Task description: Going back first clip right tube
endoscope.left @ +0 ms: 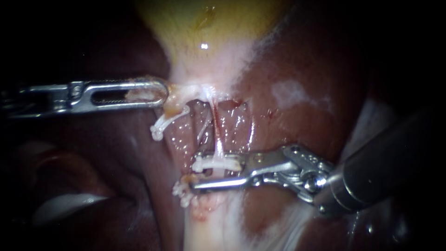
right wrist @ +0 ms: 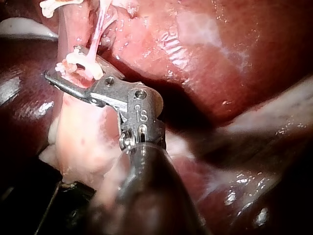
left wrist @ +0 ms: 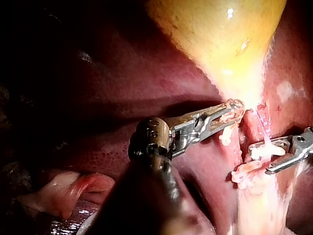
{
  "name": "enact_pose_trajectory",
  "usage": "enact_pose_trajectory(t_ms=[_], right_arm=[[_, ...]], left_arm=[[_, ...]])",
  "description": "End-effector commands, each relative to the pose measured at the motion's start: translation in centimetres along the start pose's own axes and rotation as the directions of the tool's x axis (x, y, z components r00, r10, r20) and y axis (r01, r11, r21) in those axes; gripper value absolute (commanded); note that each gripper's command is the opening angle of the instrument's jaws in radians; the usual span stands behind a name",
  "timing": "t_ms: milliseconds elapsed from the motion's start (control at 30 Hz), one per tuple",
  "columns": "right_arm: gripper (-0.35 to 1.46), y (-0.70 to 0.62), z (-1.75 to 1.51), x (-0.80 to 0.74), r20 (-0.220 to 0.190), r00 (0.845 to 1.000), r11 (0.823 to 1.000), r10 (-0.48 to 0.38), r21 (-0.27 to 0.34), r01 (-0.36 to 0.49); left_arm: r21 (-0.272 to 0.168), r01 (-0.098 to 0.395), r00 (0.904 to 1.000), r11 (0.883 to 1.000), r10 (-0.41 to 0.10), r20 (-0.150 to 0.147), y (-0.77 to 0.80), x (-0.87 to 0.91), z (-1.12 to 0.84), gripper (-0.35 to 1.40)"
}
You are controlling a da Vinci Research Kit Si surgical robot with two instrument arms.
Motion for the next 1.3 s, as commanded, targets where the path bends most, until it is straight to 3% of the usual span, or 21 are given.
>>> enact_pose_trajectory(t_ms=[33,333,533,633,733,800,1000,1167,1300], right_arm=[[0.50,0.02,-0.02,0.00,-0.001,1.000,1.000,-0.014,-0.006,0.014],[0.50,0.18,-0.16,-0.05,-0.002,0.999,0.998,-0.054,-0.032,0.054],[0.50,0.16,-0.32,-0.05,0.003,0.990,0.989,-0.141,-0.044,0.141],[0.50,0.13,-0.53,0.01,0.013,0.969,0.968,-0.245,-0.049,0.245],[0.50,0.12,-0.76,0.06,0.052,0.948,0.946,-0.315,-0.056,0.318],[0.50,0.11,-0.93,0.12,0.076,0.924,0.924,-0.375,-0.046,0.379],[0.50,-0.03,-1.25,0.39,0.093,0.876,0.878,-0.473,-0.024,0.477],[0.50,-0.14,-1.33,0.53,0.089,0.858,0.860,-0.506,-0.015,0.510],[0.50,-0.17,-1.33,0.55,0.088,0.856,0.858,-0.510,-0.012,0.513]], left_arm=[[0.000,0.000,1.0000,1.000,0.000,0.000,0.00,0.00,0.00,-0.35],[0.000,0.000,1.0000,1.000,0.000,0.000,-0.01,0.00,0.00,-0.35],[0.000,0.000,1.0000,1.000,0.000,0.000,-0.01,0.00,-0.01,-0.35],[0.000,0.000,1.0000,1.000,0.000,0.000,-0.01,0.00,-0.01,-0.35],[0.000,0.000,1.0000,1.000,0.000,0.000,-0.01,0.00,-0.01,-0.35],[0.000,0.000,1.0000,1.000,0.000,0.000,-0.01,0.00,-0.01,-0.35],[-0.001,0.000,1.0000,1.000,0.000,0.000,-0.01,0.00,0.00,-0.35],[0.003,-0.001,1.0000,1.000,0.001,-0.001,-0.01,0.02,0.03,-0.35],[0.003,-0.008,0.9999,1.000,0.008,-0.014,0.01,0.14,0.19,-0.35]])
